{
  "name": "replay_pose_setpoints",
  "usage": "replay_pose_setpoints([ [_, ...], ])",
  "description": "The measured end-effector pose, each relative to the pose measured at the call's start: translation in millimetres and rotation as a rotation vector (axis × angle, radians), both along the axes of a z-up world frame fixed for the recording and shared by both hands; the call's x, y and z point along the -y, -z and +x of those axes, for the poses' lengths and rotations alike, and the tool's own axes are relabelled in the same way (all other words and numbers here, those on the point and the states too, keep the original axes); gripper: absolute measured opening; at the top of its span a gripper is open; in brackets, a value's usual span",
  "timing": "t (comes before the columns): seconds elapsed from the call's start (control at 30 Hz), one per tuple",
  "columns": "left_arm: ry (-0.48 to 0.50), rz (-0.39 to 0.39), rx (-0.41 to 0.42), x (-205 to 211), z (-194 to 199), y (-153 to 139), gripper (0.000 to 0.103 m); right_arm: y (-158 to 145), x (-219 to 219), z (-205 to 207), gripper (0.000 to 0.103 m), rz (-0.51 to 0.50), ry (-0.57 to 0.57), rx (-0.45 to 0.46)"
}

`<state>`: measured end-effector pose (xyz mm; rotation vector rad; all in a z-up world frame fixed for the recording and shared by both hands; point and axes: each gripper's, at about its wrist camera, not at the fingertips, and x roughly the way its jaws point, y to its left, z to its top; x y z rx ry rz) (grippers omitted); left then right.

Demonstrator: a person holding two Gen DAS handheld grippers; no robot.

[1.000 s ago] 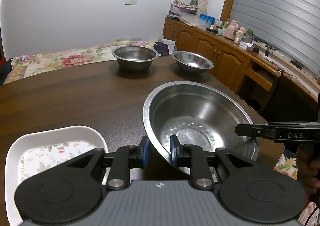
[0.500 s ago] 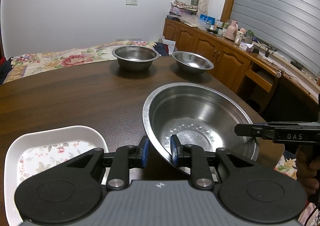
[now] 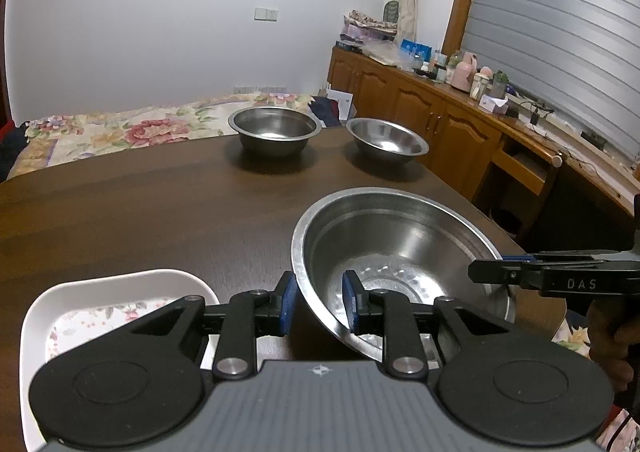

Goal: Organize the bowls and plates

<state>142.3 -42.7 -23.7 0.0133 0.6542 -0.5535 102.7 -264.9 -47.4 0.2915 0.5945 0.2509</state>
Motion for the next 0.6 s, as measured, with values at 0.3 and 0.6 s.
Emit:
replay_pose_setpoints([
  [0.3, 0.002, 0.0, 0.041, 3.5, 4.8, -19.1, 0.033, -20.9, 9.7, -9.2, 0.034, -0.064, 0.012, 0.047],
  [0.6, 0.013, 0.006, 0.097, 17.4, 37.2, -46.1, 0.042, -64.4, 20.4, 17.3, 0.045, -0.14, 0.034, 0.133],
])
